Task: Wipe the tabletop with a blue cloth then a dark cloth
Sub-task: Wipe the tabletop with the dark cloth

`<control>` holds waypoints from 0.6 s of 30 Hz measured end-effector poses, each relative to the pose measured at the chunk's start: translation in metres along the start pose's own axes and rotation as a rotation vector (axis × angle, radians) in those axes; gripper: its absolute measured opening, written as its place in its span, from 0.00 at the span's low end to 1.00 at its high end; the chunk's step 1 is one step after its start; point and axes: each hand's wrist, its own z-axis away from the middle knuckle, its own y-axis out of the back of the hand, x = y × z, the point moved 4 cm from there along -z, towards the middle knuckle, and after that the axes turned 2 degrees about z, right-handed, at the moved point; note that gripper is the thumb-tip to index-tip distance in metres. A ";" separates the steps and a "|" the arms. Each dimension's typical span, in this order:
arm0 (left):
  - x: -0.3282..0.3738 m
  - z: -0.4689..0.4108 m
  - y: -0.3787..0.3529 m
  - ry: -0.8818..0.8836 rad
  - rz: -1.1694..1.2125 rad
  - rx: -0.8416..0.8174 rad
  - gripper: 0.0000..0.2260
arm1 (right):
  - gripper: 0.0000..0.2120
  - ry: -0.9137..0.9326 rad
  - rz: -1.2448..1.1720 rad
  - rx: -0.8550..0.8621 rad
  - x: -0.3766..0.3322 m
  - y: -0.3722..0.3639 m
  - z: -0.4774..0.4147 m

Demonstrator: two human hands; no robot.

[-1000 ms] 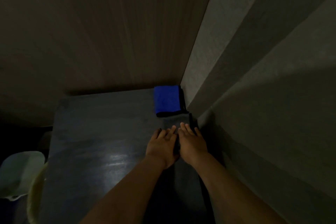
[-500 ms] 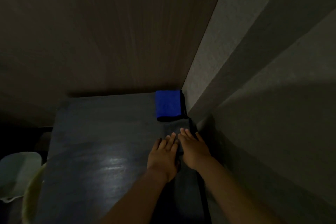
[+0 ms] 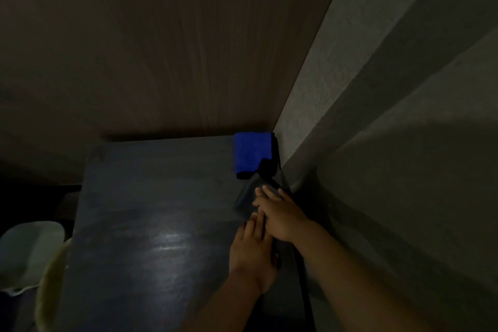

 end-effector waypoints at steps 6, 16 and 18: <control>0.000 -0.005 -0.018 -0.103 -0.071 -0.023 0.29 | 0.23 0.038 -0.043 -0.037 -0.013 -0.003 -0.008; -0.022 -0.008 0.013 -0.140 0.248 0.128 0.19 | 0.22 -0.066 -0.281 0.072 -0.008 0.008 0.000; -0.035 -0.011 0.020 -0.105 0.228 0.130 0.24 | 0.18 -0.079 -0.275 0.170 -0.009 0.009 0.004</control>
